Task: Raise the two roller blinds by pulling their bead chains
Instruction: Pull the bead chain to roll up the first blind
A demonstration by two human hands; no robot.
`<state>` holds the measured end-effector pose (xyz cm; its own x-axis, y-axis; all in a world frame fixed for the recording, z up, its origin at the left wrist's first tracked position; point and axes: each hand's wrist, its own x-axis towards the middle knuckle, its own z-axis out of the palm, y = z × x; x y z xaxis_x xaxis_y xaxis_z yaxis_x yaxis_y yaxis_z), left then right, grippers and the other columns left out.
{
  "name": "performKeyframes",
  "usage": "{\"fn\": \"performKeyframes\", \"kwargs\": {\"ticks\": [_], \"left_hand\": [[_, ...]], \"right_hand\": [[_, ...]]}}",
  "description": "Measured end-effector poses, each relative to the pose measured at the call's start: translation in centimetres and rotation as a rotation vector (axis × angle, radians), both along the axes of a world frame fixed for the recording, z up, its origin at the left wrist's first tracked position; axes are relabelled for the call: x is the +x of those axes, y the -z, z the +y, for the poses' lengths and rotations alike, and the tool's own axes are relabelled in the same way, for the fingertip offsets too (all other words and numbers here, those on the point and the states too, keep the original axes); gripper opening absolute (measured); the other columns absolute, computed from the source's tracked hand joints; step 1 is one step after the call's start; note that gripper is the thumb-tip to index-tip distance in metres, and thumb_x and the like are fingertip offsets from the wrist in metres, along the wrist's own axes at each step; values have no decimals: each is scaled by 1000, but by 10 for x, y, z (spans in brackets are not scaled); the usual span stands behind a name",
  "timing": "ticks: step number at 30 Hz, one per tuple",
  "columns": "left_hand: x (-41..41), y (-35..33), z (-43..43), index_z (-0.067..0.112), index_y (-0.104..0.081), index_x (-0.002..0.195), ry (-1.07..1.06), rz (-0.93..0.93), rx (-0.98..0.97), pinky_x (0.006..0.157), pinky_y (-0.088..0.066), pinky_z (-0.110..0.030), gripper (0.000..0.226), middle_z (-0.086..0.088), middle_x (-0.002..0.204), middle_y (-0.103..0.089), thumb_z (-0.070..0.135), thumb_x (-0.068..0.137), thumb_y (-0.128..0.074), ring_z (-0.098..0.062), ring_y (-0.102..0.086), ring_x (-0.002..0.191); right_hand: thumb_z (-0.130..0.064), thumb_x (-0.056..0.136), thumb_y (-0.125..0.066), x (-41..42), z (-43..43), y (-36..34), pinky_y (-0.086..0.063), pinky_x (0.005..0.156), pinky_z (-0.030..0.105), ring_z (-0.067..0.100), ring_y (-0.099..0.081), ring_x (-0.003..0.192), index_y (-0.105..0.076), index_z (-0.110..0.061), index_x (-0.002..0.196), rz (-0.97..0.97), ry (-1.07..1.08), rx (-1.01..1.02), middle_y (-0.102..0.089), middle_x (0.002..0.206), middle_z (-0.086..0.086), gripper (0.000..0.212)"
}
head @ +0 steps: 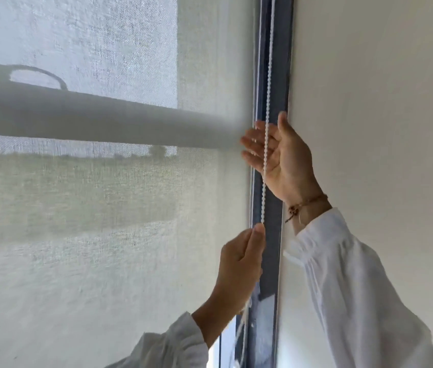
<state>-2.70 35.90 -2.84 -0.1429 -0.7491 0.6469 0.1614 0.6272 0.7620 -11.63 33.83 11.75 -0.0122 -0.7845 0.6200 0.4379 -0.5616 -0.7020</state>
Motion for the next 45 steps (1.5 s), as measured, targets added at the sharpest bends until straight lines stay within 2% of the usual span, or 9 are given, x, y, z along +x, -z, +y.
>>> {"fn": "performKeyframes", "kwargs": {"ticks": [6, 15, 20, 25, 29, 33, 36, 39, 45], "left_hand": [[11, 11, -7, 33, -40, 46, -10, -80, 7, 40, -22, -19, 50, 14, 38, -31, 28, 96, -42, -3, -25, 35], [26, -29, -33, 33, -62, 98, 45, -27, 69, 78, -36, -33, 57, 8, 97, -65, 62, 79, -17, -9, -54, 99], [23, -106, -20, 22, -56, 114, 140, -27, -49, 91, -39, -32, 43, 7, 108, -63, 48, 93, -28, -12, -54, 110], [9, -161, 0, 13, -55, 110, 334, -65, -73, 71, -52, -22, 31, 1, 94, -64, 36, 95, -40, -11, -64, 84], [-5, -166, -1, 15, -55, 73, 257, 253, 74, 31, -19, -17, 35, 11, 41, -33, 32, 98, -37, -4, -24, 33], [-11, -157, -17, 20, -46, 55, -218, 246, -246, 41, -30, -23, 43, 10, 39, -36, 29, 97, -39, -10, -33, 36], [-9, -152, -26, 21, -45, 54, -505, 171, -442, 48, -34, -16, 44, 12, 43, -41, 24, 97, -38, -4, -43, 39], [-13, -128, -25, 24, -46, 57, -520, 149, -490, 45, -30, -12, 40, 12, 43, -41, 24, 97, -39, -1, -44, 39], [-26, -34, -14, 4, -52, 61, -415, 54, -480, 42, -25, -11, 35, 15, 44, -36, 17, 93, -44, -5, -38, 37]], "right_hand": [[-32, 97, -41, 22, 14, -30, -19, 34, 18, 5, -25, 31, -51, -15, 58, -75, 342, -67, -33, 35, -12, 44], [-36, 88, -47, 16, 29, 0, -23, 40, 17, 7, -23, 32, -47, -24, 42, -106, 557, -255, -32, 34, -11, 47], [-50, 83, -42, 28, 27, 72, -36, 55, 34, 10, -38, 43, -53, -35, 51, 29, 746, -227, -47, 41, -14, 37], [-46, 87, -41, 49, 27, 140, -30, 44, 15, 5, -41, 39, -45, -32, 52, 69, 865, -295, -49, 45, -15, 38], [-41, 89, -43, 41, 17, 151, -29, 45, 12, 4, -41, 40, -44, -35, 54, 120, 843, -320, -50, 47, -14, 36], [-50, 85, -45, 32, 1, 143, -29, 45, 21, 3, -35, 42, -52, -28, 57, 175, 534, -109, -44, 46, -11, 37], [-57, 81, -34, 18, -10, 125, -46, 61, 23, 4, -57, 70, -59, -23, 87, 237, 470, 36, -62, 86, -3, 43], [-47, 95, -27, 3, -14, 88, -48, 69, 24, 7, -59, 92, -49, -15, 116, 102, 394, 51, -55, 116, 4, 44], [-42, 96, -36, -17, -2, 6, -57, 76, 44, 30, -69, 92, -46, -10, 116, -67, 152, -27, -58, 111, 14, 39]]}}
